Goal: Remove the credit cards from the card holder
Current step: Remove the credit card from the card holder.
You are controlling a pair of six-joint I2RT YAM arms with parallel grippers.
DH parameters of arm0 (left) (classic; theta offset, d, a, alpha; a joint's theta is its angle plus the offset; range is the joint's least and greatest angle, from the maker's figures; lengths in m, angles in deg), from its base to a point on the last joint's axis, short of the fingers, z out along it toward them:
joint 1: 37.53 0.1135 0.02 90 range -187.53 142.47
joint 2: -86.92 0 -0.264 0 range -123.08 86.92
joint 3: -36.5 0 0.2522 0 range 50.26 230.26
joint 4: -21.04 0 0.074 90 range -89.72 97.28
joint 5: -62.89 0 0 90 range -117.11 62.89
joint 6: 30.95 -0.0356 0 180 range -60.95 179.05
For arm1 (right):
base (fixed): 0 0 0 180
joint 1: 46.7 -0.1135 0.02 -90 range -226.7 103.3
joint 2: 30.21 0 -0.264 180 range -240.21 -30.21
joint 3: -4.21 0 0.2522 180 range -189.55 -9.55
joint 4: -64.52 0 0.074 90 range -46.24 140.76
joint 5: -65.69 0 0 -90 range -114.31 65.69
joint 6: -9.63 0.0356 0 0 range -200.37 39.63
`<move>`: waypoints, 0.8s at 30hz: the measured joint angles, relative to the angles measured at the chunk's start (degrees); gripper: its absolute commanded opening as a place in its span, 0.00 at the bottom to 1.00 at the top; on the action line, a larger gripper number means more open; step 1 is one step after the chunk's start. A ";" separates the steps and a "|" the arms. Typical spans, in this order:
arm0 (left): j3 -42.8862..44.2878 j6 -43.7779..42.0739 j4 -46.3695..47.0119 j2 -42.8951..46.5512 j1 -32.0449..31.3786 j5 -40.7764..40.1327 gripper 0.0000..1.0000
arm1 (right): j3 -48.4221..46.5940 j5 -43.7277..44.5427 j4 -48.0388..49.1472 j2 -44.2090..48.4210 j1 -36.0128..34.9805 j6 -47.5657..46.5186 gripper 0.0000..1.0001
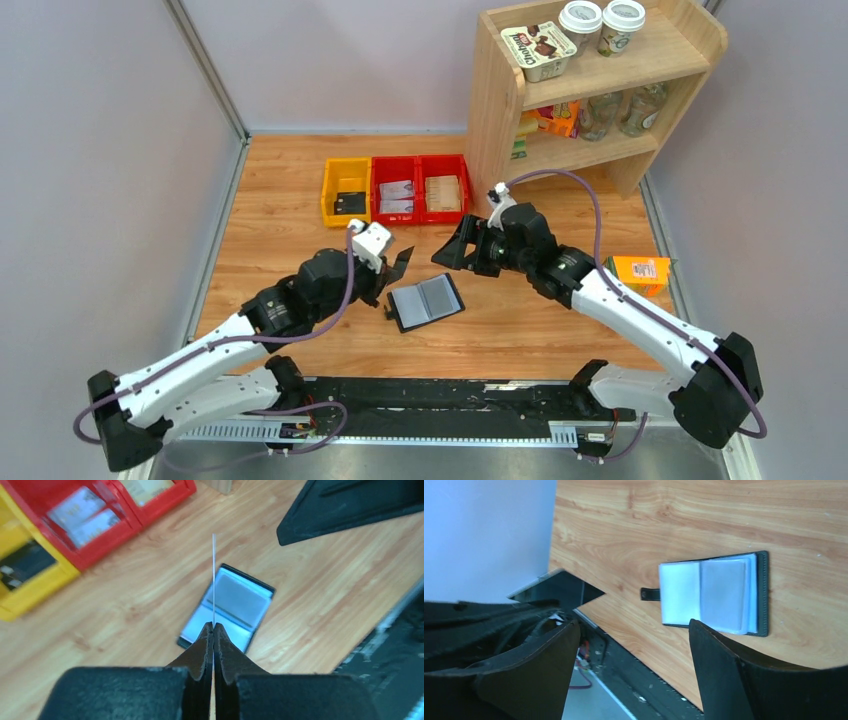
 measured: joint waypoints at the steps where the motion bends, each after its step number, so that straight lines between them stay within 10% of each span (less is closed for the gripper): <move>1: 1.22 -2.40 -0.20 -1.36 -2.32 -2.82 0.00 | -0.15 0.28 -0.15 0.57 -0.02 1.22 0.84; 17: 3.93 -40.50 12.90 -15.52 -25.64 -37.11 0.00 | -2.75 1.11 -1.51 3.56 0.00 17.22 0.79; 24: 4.15 -46.64 18.71 -18.95 -27.06 -38.40 0.00 | -2.05 -0.61 1.29 1.25 -0.02 20.17 0.50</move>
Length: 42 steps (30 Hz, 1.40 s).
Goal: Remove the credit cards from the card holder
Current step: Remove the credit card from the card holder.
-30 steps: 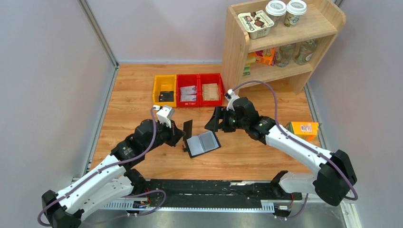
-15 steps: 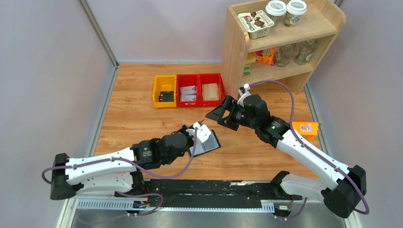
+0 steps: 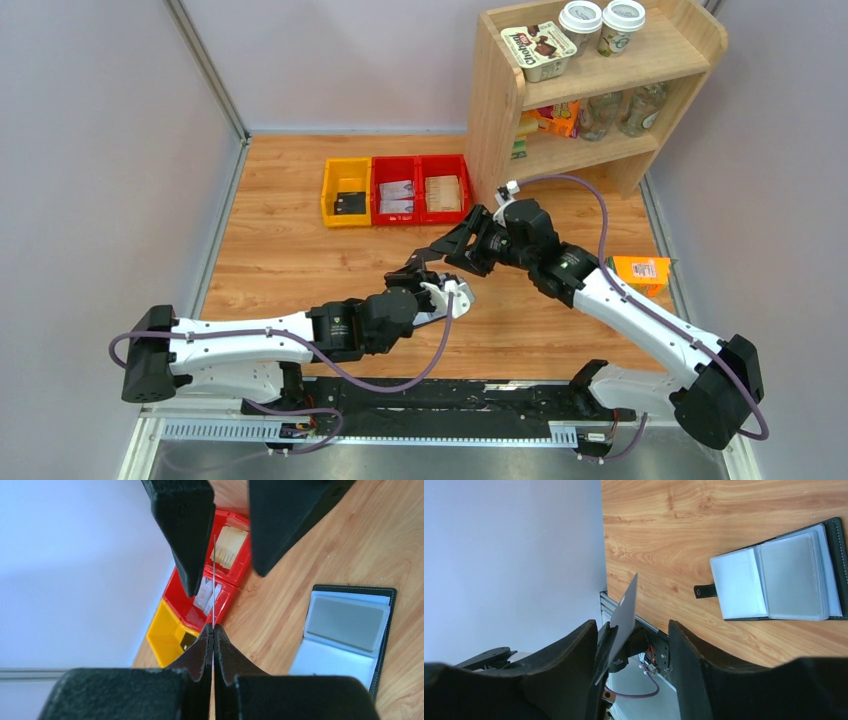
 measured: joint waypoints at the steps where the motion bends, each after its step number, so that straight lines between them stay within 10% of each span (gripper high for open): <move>1: 0.00 -0.42 0.26 -0.46 -0.20 0.00 0.00 | 0.26 -0.15 0.39 -0.13 0.00 0.48 0.44; 7: 0.02 -1.11 0.35 -2.16 -1.29 -0.26 0.00 | 2.03 -0.55 2.75 -0.24 0.00 2.45 0.00; 21: 0.02 18.71 -6.95 8.00 -0.61 -0.61 0.74 | 9.53 0.52 10.36 3.17 0.94 4.37 0.00; 31: -9.27 50.80 -6.01 28.44 18.08 17.42 0.80 | 17.73 2.45 21.05 8.94 1.73 3.28 0.00; 42: -25.18 81.42 18.58 21.16 29.51 41.05 0.80 | 19.56 1.68 28.35 9.51 1.77 2.47 0.00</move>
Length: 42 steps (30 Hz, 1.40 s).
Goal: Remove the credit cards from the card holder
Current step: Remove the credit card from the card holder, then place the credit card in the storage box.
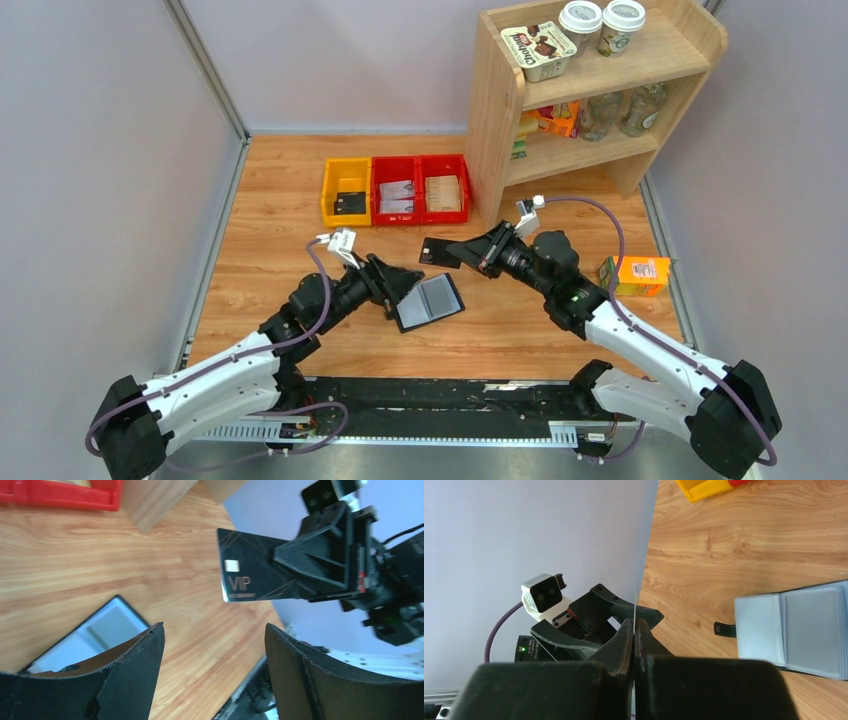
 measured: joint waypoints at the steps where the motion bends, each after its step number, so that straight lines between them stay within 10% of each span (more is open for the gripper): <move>1: -0.22 1.18 1.66 -0.48 0.04 0.87 0.80 | 0.02 -0.22 0.35 0.00 0.00 0.00 0.00; 15: -2.23 12.98 17.07 -5.84 0.35 1.05 0.69 | 0.55 -3.85 7.28 -2.29 0.00 0.24 0.00; 26: -2.23 14.97 19.12 -6.27 1.14 -0.87 0.00 | 0.68 -6.19 8.85 -2.82 0.00 0.22 0.01; 36: -2.23 14.60 19.04 -4.28 3.61 -0.46 0.00 | 0.70 -5.88 5.16 -2.91 0.22 -3.72 0.72; 42: -2.05 10.62 10.40 2.69 11.06 0.39 0.00 | -0.92 -1.88 -6.32 0.90 0.22 -11.56 0.88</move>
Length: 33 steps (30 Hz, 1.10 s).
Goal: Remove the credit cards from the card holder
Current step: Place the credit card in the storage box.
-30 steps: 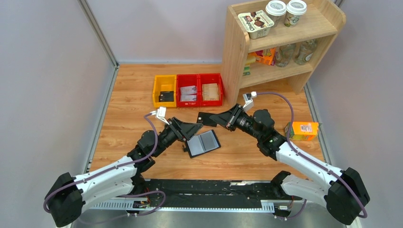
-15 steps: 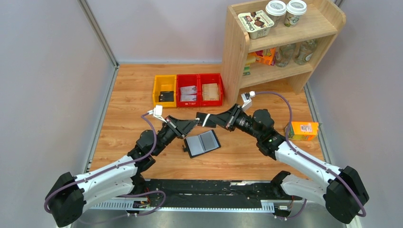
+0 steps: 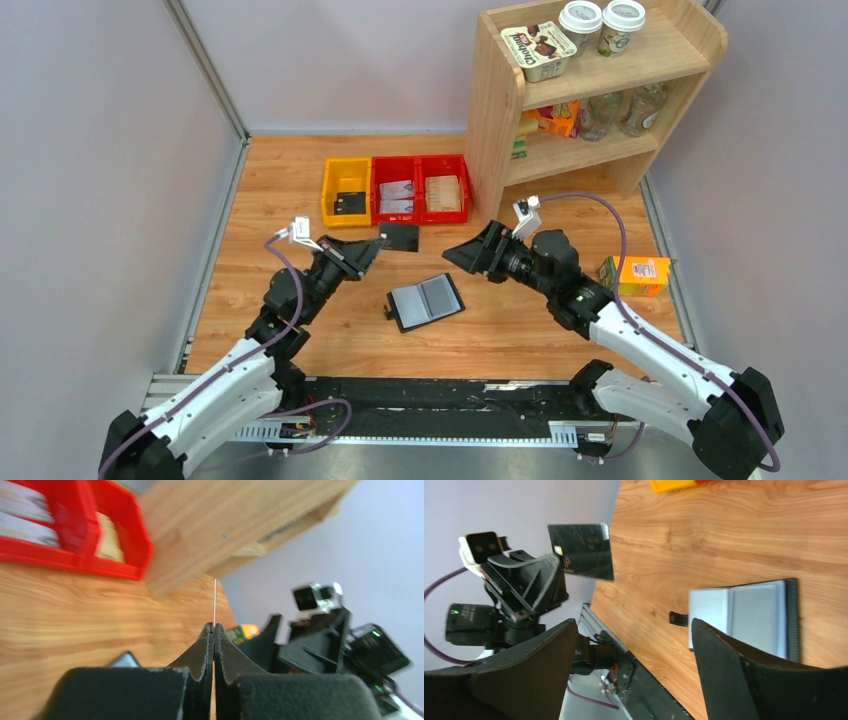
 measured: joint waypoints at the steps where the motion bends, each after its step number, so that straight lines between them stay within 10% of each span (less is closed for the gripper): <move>1: 0.20 -0.92 -1.99 0.98 2.05 0.42 0.00 | -0.46 0.85 -1.84 0.48 0.00 -1.29 0.89; 13: 13.18 -14.12 -16.06 -13.22 26.40 8.74 0.00 | -1.60 4.13 -13.20 1.31 0.00 -9.84 0.93; 33: 45.03 -28.33 -20.35 -59.60 32.02 11.89 0.00 | -3.39 3.61 -16.59 1.18 0.11 -15.47 0.94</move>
